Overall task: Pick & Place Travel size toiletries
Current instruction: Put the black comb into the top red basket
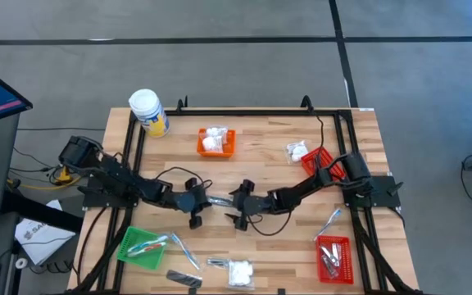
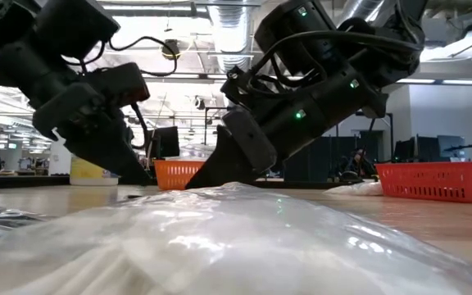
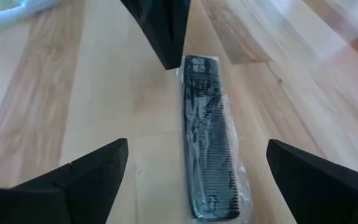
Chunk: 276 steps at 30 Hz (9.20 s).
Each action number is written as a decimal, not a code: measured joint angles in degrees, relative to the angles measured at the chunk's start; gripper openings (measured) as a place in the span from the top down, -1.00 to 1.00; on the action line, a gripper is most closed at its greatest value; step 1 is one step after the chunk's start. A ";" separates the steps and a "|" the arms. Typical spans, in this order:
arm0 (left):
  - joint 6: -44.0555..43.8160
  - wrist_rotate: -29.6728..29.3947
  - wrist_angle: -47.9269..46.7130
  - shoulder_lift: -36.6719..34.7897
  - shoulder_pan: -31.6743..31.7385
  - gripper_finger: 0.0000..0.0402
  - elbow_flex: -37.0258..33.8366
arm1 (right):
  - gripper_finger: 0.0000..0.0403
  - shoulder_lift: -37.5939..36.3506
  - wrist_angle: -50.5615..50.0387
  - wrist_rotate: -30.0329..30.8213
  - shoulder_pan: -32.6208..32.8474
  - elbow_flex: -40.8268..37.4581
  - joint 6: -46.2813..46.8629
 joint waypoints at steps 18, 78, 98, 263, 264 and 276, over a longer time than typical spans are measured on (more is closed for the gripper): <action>-2.94 0.80 0.86 1.07 2.04 0.99 -2.64 | -0.87 -0.07 -0.23 0.02 -0.33 -0.02 0.04; -7.10 7.75 0.46 4.18 4.55 1.00 -2.49 | -0.76 -0.30 -2.60 -15.76 -4.63 0.07 11.36; -7.30 5.76 0.73 4.28 4.53 1.00 -2.56 | -0.60 0.13 2.36 -22.14 -4.15 -0.17 10.79; 2.75 -44.36 2.43 -8.61 -14.20 0.98 -2.73 | 0.97 -42.32 -52.84 -2.36 2.73 -10.70 23.48; 2.73 -44.36 2.43 -8.61 -14.20 0.98 -2.73 | 0.97 -43.33 -54.40 -1.37 2.72 -11.19 24.64; 2.73 -44.52 2.45 -8.61 -14.16 0.98 -2.73 | 0.97 -54.44 -73.94 5.81 4.06 -14.19 37.05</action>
